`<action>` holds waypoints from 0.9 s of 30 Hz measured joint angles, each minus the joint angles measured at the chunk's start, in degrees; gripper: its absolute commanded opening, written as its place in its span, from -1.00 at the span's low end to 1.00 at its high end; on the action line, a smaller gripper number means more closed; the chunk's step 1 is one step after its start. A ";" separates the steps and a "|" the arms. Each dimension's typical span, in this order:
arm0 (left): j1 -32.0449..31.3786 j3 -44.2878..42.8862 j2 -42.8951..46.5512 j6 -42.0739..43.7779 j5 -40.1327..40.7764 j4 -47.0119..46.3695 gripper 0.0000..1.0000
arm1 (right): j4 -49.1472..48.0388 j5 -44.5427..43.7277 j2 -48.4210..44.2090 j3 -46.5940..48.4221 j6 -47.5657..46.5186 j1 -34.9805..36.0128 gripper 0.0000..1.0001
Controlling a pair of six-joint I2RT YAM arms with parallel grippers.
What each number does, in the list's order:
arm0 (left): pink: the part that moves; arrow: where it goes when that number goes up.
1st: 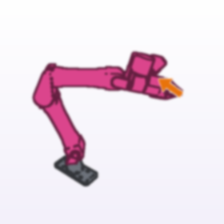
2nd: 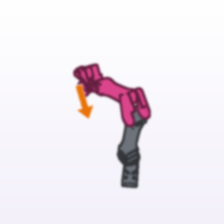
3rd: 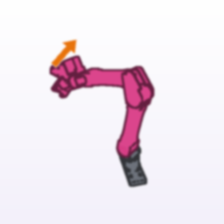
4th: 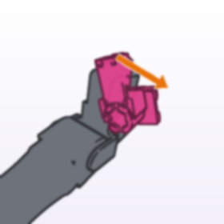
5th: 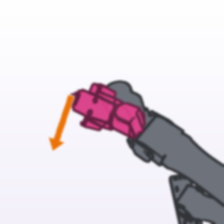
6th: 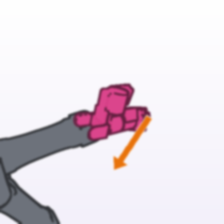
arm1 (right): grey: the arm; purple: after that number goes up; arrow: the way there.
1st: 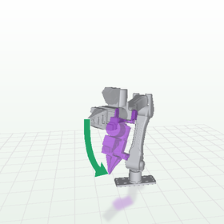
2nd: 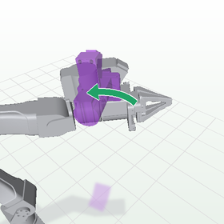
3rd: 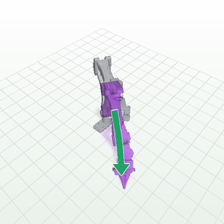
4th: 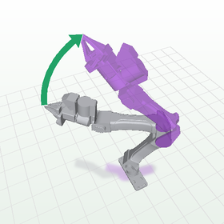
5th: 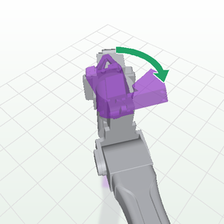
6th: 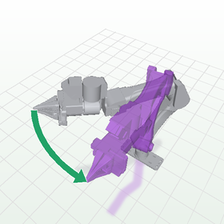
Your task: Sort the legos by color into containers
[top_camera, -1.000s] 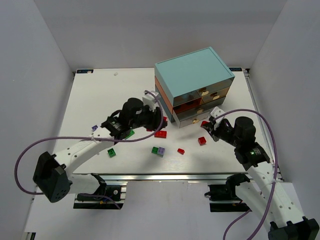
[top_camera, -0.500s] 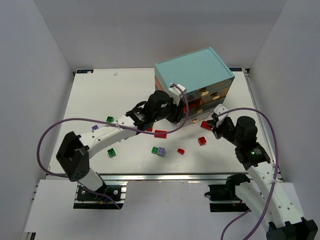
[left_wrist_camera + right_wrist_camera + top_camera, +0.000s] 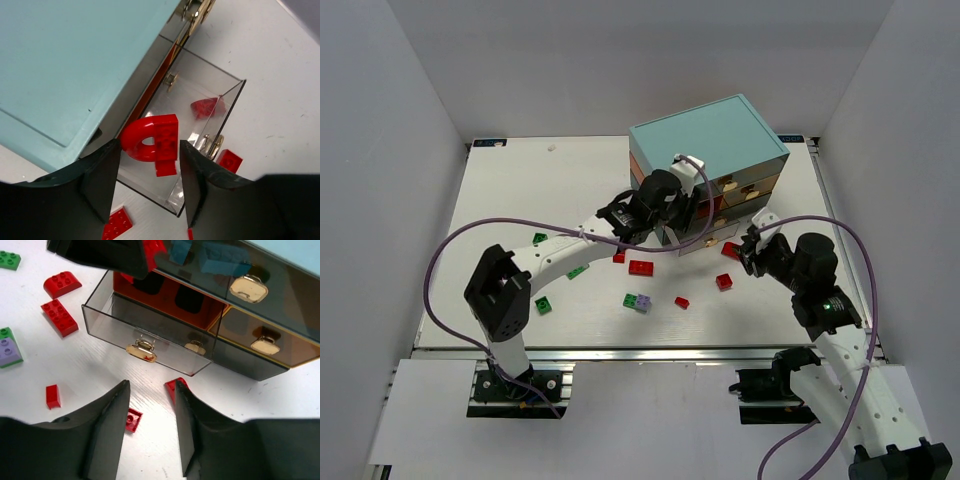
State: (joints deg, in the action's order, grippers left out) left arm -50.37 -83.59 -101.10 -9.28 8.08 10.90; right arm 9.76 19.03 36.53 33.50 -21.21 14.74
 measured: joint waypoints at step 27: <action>0.81 33.31 42.88 8.79 7.02 -5.07 0.33 | 7.96 3.63 18.10 -1.57 -18.45 -0.81 0.51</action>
State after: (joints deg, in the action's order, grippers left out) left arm -49.56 -50.28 -58.22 -0.49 15.09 5.82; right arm 17.72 22.65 54.63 31.92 -39.66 13.93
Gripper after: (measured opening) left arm 0.644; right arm 0.740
